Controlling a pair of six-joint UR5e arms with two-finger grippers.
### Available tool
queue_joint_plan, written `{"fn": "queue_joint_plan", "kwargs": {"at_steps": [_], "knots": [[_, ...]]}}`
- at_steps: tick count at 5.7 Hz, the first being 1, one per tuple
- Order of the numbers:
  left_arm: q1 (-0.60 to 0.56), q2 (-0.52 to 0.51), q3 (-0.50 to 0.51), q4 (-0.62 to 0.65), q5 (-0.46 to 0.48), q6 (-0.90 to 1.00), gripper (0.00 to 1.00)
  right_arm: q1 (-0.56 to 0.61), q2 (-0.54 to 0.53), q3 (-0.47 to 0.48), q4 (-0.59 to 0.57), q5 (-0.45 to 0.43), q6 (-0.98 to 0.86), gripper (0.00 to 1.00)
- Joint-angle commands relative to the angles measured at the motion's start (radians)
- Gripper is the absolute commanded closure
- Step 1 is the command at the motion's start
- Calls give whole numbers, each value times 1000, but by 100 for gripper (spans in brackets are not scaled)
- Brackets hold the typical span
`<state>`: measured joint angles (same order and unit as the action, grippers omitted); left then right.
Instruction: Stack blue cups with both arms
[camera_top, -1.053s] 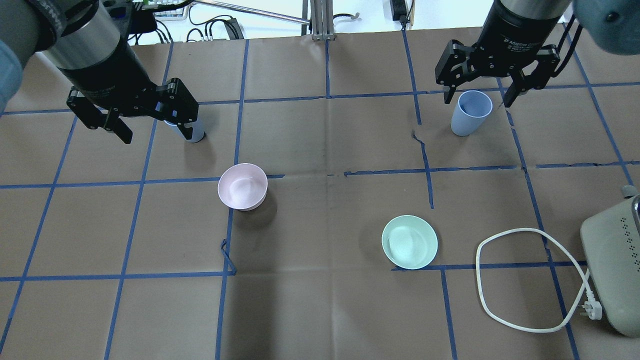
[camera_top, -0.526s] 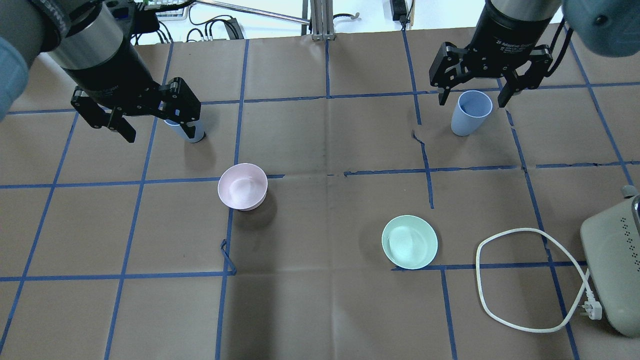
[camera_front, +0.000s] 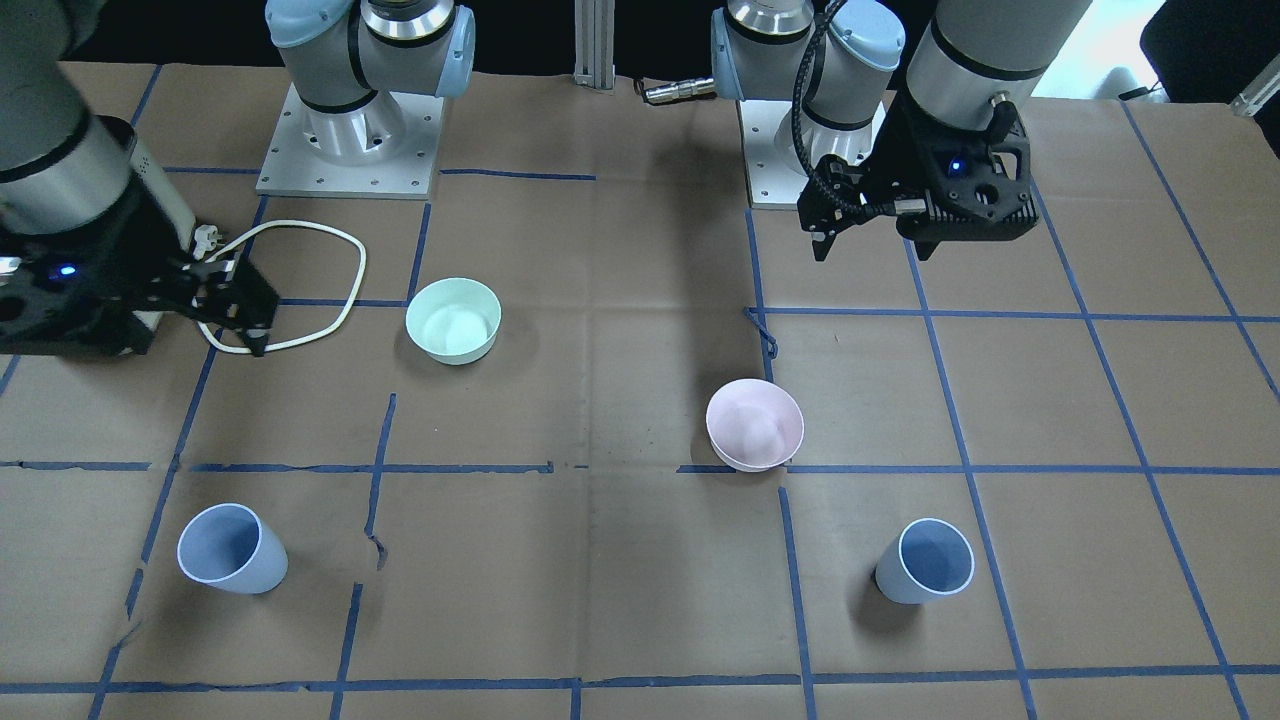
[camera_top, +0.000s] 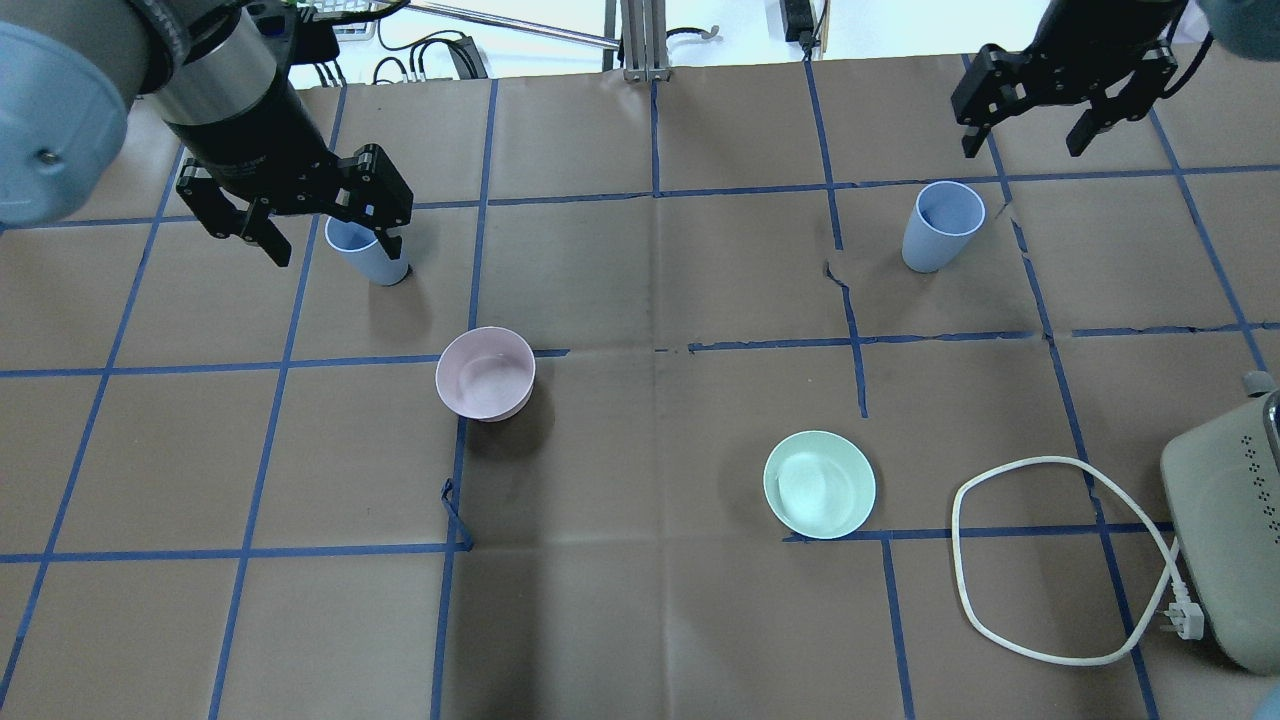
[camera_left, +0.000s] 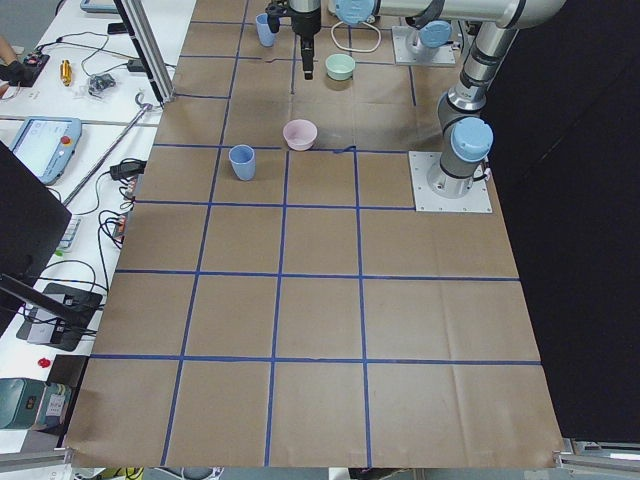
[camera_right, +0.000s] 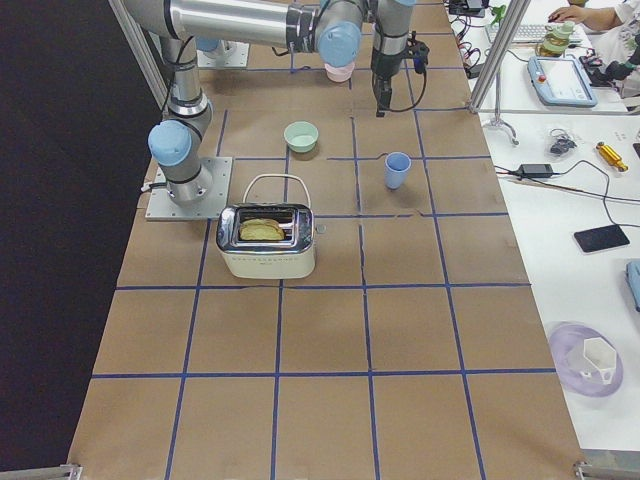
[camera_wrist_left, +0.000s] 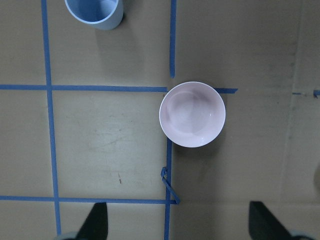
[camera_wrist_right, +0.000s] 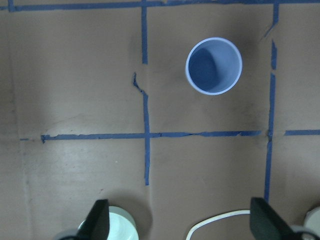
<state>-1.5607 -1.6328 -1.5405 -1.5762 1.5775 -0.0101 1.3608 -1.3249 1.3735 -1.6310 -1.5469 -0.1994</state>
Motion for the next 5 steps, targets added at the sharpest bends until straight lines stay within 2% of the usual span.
{"fn": "queue_joint_plan", "kwargs": {"at_steps": [1,2,3,4,5], "knots": [[31,-120,3,146,1,65,1,-43,166,-156,-13,2,-92,0],[77,-174,2,210,-7,153,1,-43,229,-157,-62,5,-127,0],[91,-246,3,301,-5,174,1,-43,280,-113,-163,7,-120,0],[94,-310,5,402,-7,179,1,-40,308,-44,-278,5,-112,0],[97,-355,5,459,-7,183,1,-40,309,34,-338,5,-110,0]]}}
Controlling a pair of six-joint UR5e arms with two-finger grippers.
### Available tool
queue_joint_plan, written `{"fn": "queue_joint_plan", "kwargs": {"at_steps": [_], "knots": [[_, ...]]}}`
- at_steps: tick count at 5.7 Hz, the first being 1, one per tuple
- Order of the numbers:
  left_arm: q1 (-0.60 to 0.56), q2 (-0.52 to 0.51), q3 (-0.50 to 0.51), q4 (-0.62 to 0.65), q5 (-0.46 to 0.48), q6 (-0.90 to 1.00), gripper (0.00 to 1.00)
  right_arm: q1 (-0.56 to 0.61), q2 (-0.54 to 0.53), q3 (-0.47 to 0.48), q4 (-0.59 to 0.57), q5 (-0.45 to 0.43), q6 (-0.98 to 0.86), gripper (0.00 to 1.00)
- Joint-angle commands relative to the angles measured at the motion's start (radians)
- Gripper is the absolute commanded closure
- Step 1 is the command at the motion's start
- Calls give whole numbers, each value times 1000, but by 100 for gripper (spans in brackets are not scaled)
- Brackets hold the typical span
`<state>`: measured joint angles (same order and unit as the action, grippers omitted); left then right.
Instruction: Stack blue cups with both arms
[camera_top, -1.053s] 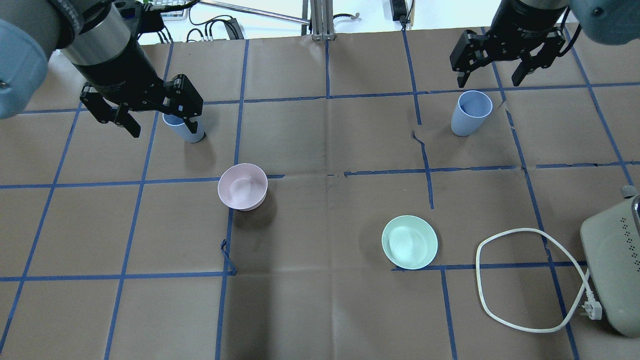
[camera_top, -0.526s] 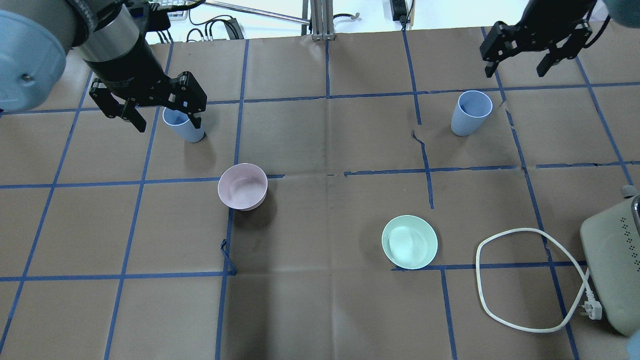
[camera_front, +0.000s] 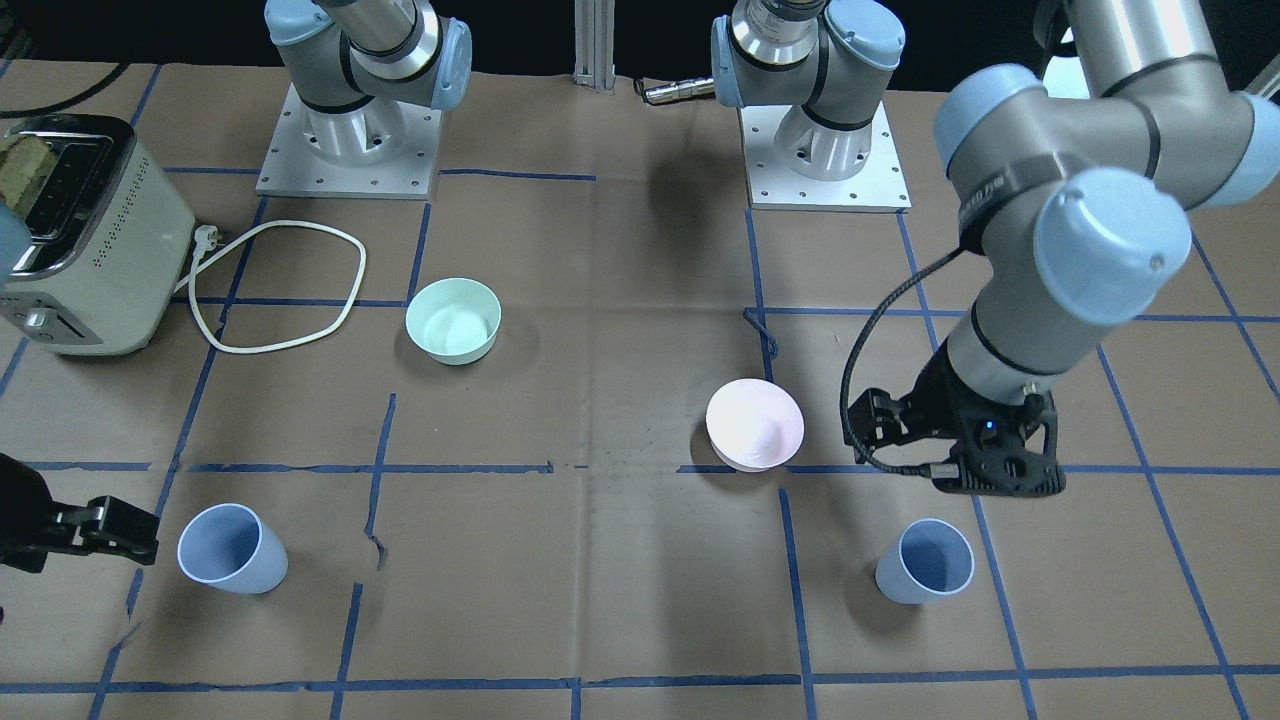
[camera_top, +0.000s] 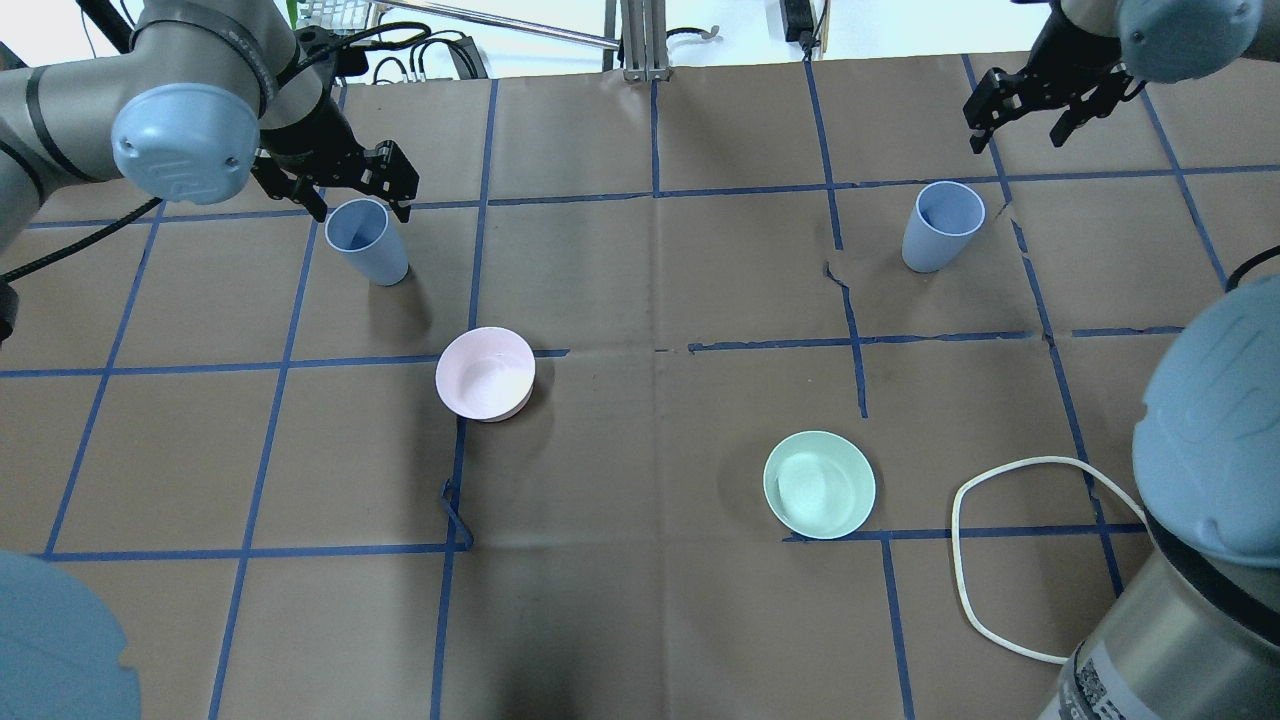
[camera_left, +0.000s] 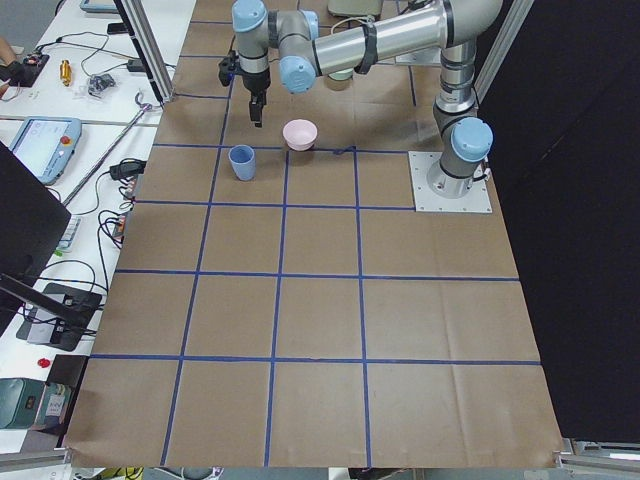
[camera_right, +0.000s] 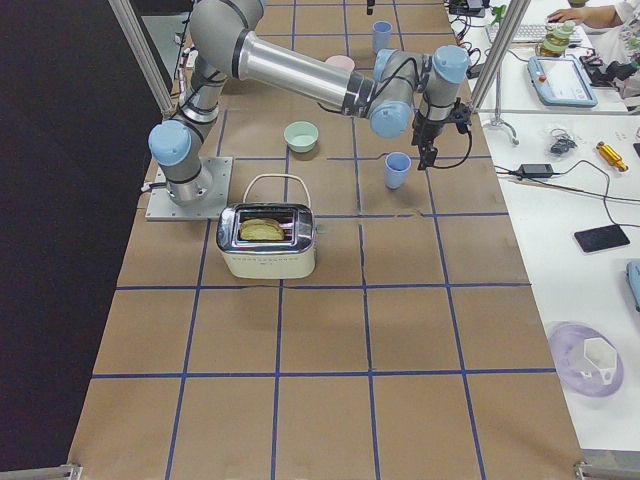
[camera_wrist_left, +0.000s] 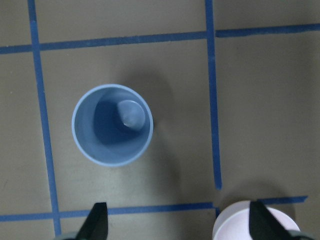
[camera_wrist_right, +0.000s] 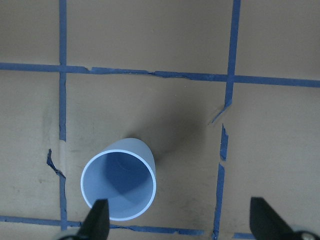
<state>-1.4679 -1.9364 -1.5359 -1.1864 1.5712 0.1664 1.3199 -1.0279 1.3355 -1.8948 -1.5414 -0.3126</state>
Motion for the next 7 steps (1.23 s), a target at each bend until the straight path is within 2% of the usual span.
{"fn": "queue_joint_plan", "kwargs": {"at_steps": [1,3,4,5,6,7], "knots": [[6,-93,0,124,0,16,1,2,11,121,-99,-3,1,0],[3,-159,-1,230,-2,21,2,2,6,149,-93,-3,1,0],[0,-164,-12,229,-2,21,2,2,6,154,-92,-3,1,18],[0,-167,-27,226,1,21,14,5,5,151,-90,-2,0,78],[0,-167,-30,223,6,25,49,5,-3,149,-89,0,0,91],[0,-167,-30,222,6,25,82,8,-24,146,-84,0,0,92]]}}
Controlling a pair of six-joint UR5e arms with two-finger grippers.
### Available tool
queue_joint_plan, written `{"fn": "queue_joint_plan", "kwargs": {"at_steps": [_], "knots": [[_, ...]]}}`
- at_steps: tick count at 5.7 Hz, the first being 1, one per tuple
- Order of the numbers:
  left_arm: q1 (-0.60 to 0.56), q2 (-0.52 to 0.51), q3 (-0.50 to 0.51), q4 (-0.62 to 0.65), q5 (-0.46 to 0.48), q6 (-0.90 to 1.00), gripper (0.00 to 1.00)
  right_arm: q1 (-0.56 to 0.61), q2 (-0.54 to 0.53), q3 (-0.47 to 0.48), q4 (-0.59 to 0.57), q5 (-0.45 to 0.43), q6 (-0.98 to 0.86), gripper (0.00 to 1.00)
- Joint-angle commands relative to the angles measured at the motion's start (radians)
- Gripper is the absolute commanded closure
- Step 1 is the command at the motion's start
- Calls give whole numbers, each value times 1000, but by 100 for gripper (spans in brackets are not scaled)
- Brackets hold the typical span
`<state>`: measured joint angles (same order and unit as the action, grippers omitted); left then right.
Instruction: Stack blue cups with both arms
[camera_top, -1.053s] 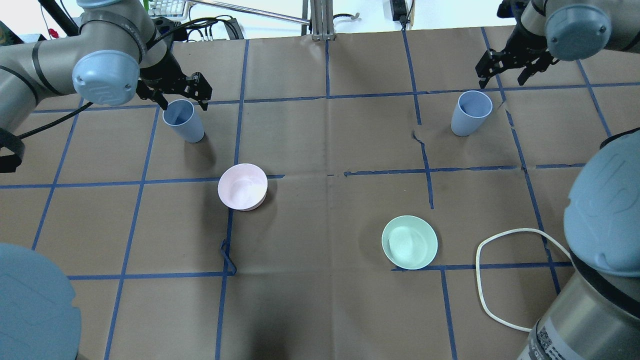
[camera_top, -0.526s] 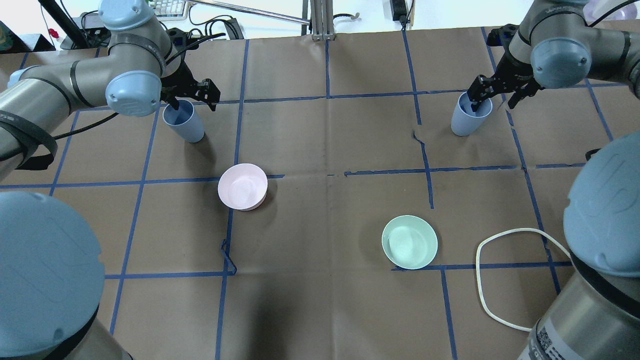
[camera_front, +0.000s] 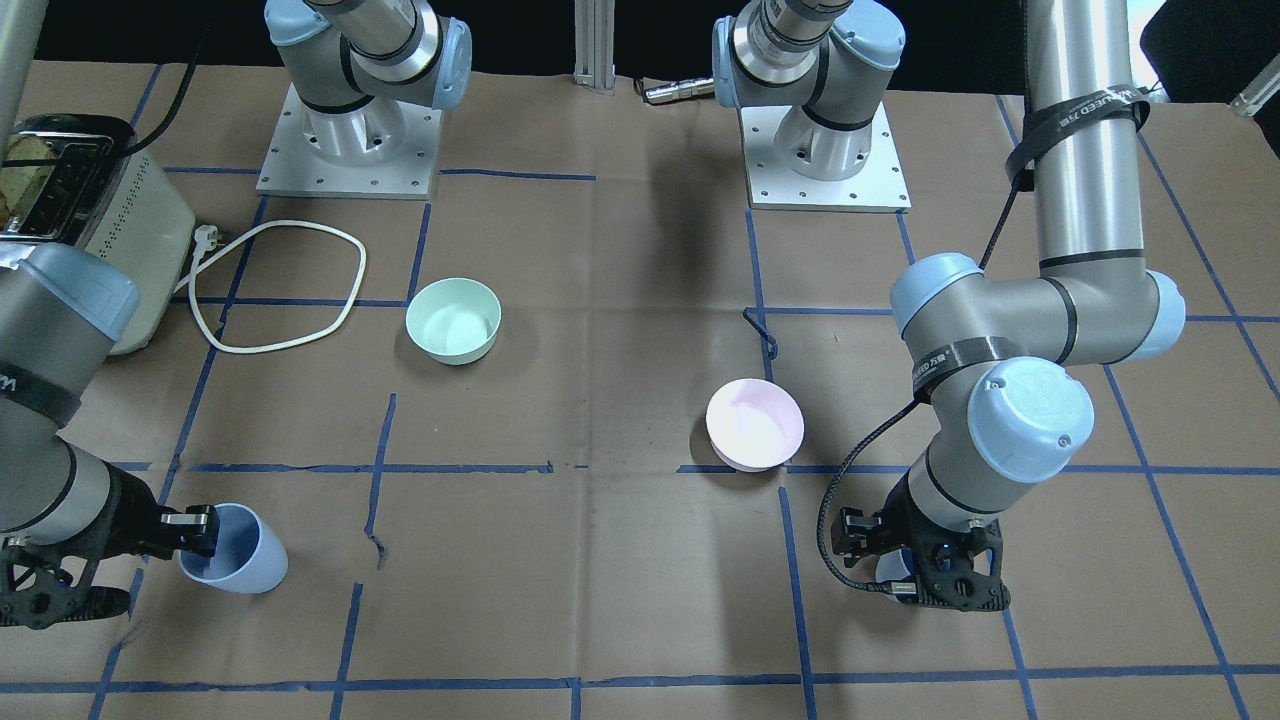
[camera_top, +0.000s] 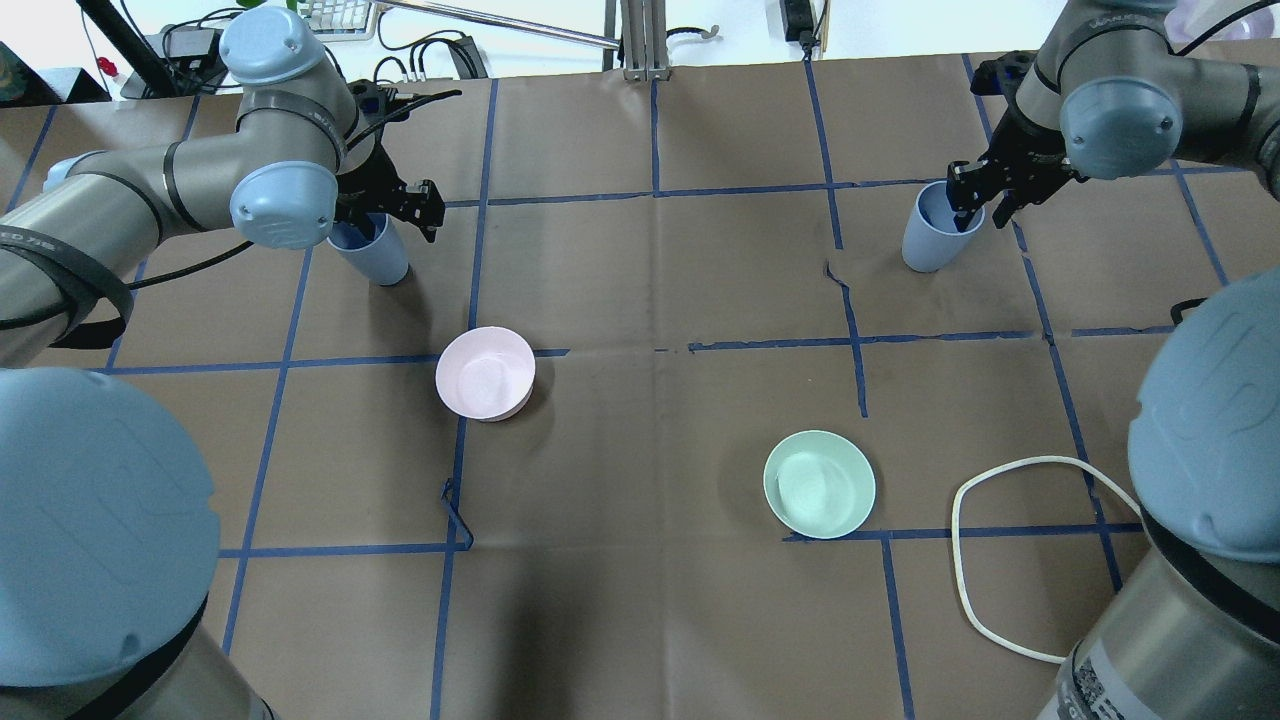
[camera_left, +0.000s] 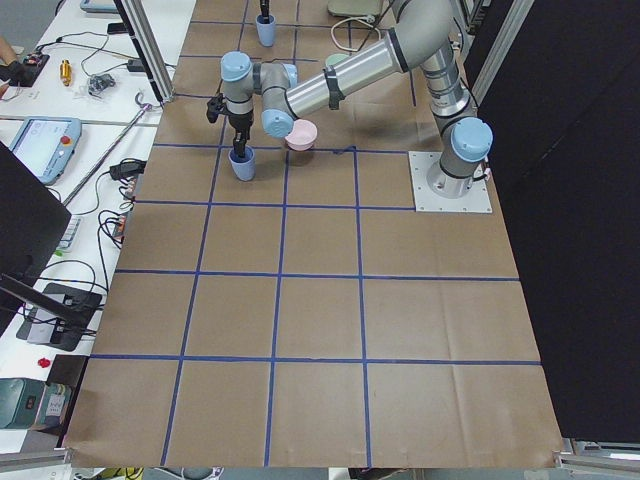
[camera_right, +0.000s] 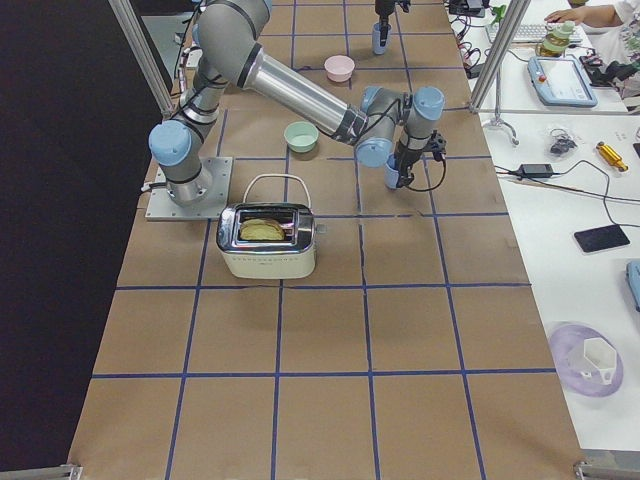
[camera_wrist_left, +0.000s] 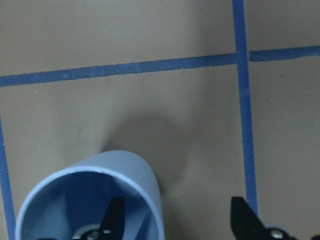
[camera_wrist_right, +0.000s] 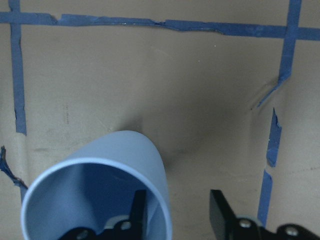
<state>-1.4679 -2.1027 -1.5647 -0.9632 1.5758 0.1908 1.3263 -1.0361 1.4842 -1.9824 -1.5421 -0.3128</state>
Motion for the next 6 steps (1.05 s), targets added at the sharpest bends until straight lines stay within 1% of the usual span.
{"fn": "queue_joint_plan", "kwargs": {"at_steps": [1,2,3,4,5,6], "knots": [[1,3,0,-2,4,1,98,2,-36,-4,10,-1,0,93],[1,9,2,-3,4,1,100,5,-59,-5,13,-3,1,93],[-8,22,17,-20,6,-1,100,13,-106,-13,69,-3,8,93],[-23,23,32,-46,4,-16,100,16,-192,-47,220,-3,29,93],[-76,29,64,-74,9,-46,100,20,-290,-62,360,-3,66,93],[-156,9,122,-97,10,-195,100,39,-371,-61,438,-6,84,94]]}}
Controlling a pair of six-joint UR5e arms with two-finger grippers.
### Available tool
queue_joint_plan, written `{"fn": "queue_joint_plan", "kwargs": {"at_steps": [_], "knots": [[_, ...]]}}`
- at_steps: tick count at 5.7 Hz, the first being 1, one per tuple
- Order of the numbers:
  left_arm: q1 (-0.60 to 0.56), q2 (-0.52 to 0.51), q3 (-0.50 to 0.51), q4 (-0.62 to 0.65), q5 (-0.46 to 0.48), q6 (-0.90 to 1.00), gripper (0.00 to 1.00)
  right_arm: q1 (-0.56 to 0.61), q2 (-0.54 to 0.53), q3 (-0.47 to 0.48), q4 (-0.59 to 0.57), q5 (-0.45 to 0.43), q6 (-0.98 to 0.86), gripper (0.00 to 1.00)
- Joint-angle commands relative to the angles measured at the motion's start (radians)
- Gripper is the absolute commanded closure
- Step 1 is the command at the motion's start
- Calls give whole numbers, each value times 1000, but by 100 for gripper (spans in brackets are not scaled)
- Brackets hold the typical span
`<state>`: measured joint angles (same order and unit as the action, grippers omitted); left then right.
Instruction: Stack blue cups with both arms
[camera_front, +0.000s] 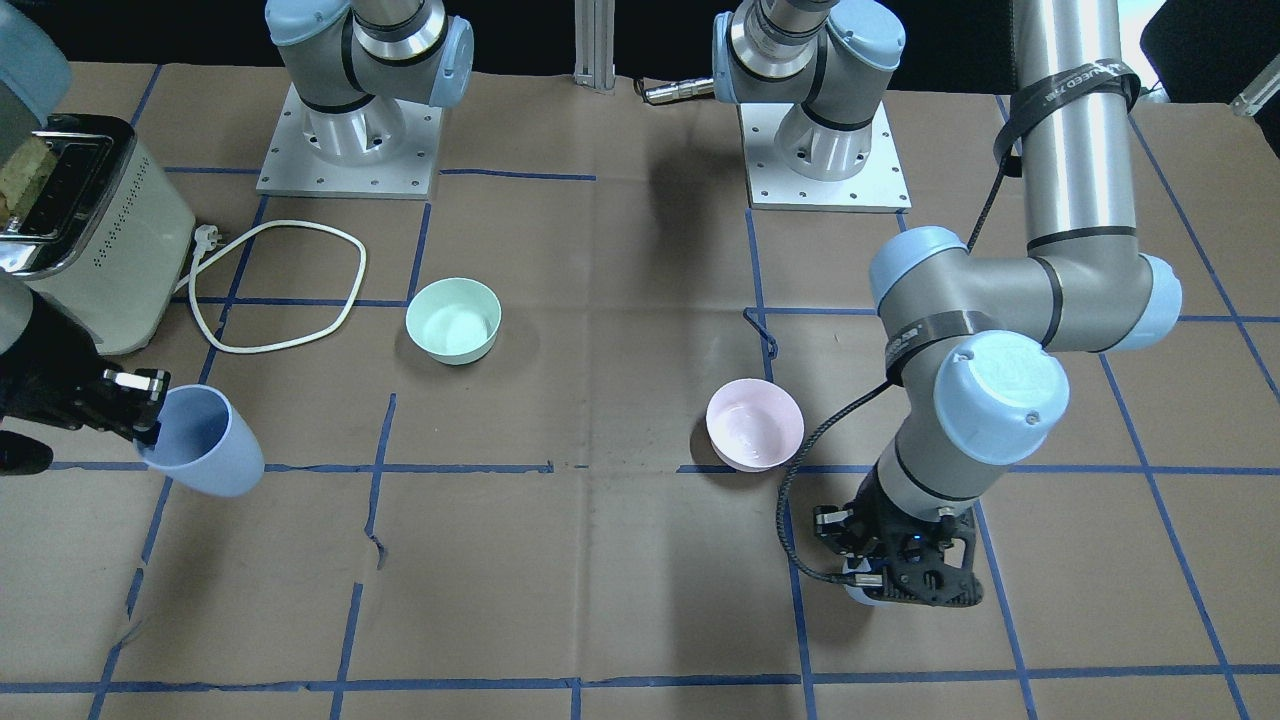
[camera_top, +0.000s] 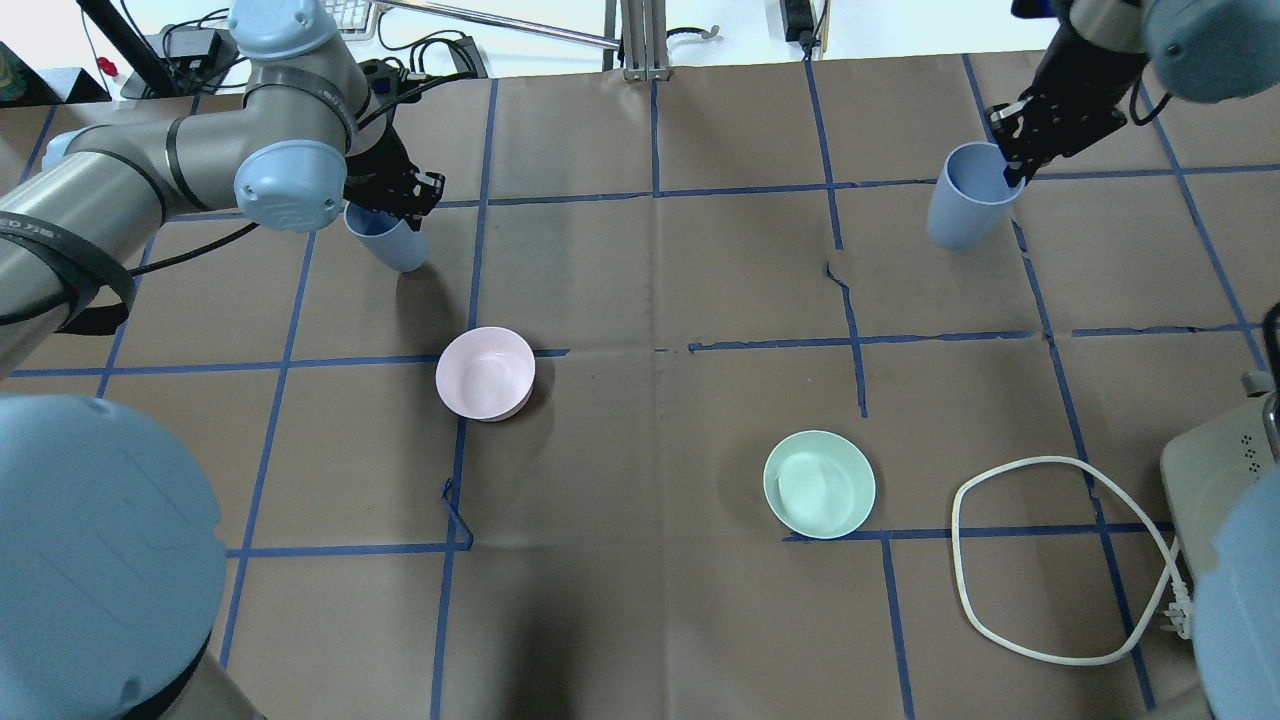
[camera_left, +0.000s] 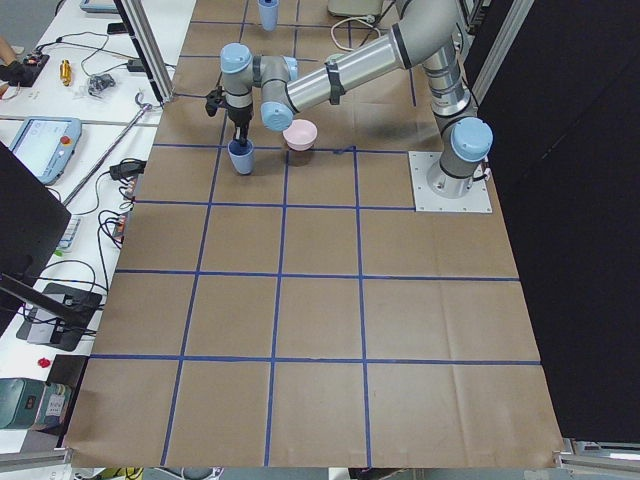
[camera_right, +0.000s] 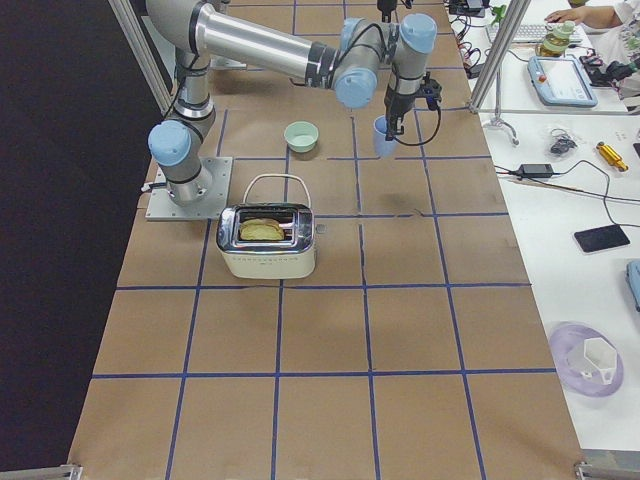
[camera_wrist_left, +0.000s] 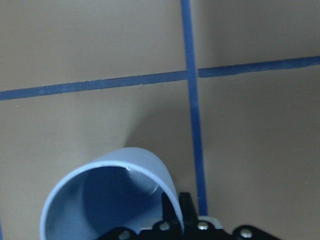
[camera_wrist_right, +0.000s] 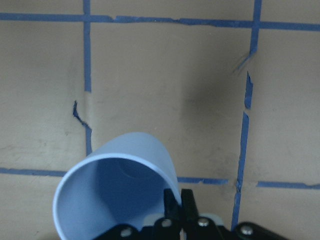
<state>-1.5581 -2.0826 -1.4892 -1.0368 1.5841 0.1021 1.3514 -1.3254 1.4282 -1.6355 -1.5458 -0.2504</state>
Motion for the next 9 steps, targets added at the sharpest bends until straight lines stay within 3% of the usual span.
{"fn": "queue_joint_plan", "kwargs": {"at_steps": [1,3,6,7,8,9], "knots": [[-155,-54,114,-26,-3,-243,100,14,-81,0,98,3,29,93],[-357,-188,257,-13,2,-492,100,14,-75,3,92,4,28,93],[-405,-221,279,-25,56,-486,99,14,-66,4,89,4,28,93],[-405,-226,265,-25,57,-486,36,14,-66,4,88,4,28,93],[-405,-212,250,-25,56,-486,1,14,-55,3,86,3,28,93],[-408,-186,239,-28,54,-486,0,15,-46,-5,69,4,28,93]]}}
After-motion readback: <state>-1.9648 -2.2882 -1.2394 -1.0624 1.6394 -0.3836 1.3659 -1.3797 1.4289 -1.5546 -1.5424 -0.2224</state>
